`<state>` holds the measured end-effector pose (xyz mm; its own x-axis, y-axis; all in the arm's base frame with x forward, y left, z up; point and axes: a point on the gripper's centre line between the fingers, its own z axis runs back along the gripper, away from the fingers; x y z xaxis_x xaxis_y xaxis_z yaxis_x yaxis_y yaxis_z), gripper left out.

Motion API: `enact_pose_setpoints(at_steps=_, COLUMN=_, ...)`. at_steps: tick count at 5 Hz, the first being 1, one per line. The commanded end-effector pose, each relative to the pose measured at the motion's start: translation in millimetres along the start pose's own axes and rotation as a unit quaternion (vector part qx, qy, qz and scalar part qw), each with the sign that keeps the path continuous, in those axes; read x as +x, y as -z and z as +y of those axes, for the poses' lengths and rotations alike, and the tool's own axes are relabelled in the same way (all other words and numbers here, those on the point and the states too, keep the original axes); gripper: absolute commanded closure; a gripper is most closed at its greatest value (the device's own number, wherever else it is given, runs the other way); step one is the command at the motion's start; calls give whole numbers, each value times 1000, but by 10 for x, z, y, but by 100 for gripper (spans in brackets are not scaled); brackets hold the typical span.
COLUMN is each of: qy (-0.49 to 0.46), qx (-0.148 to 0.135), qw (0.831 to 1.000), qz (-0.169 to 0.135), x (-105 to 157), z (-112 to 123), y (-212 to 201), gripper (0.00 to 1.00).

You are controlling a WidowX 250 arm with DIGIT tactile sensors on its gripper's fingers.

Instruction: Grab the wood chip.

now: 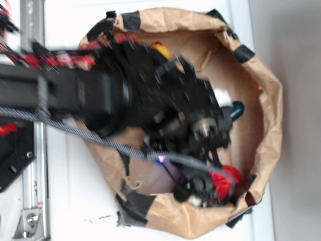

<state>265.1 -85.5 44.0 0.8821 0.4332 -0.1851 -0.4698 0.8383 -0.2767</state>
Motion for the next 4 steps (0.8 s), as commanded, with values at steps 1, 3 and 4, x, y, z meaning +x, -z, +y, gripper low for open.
enact_pose_setpoints(at_steps=1, qy=32, qx=-7, qw=999, qz=-21, x=7, z=-427, y=205, gripper=0)
enact_pose_setpoints(at_steps=3, qy=28, qx=23, qw=999, qz=-12, x=-57, z=-268, y=518, gripper=100)
enact_pose_setpoints(at_steps=4, qy=26, qx=17, qw=999, qz=-18, x=-33, z=-136, y=417, gripper=100)
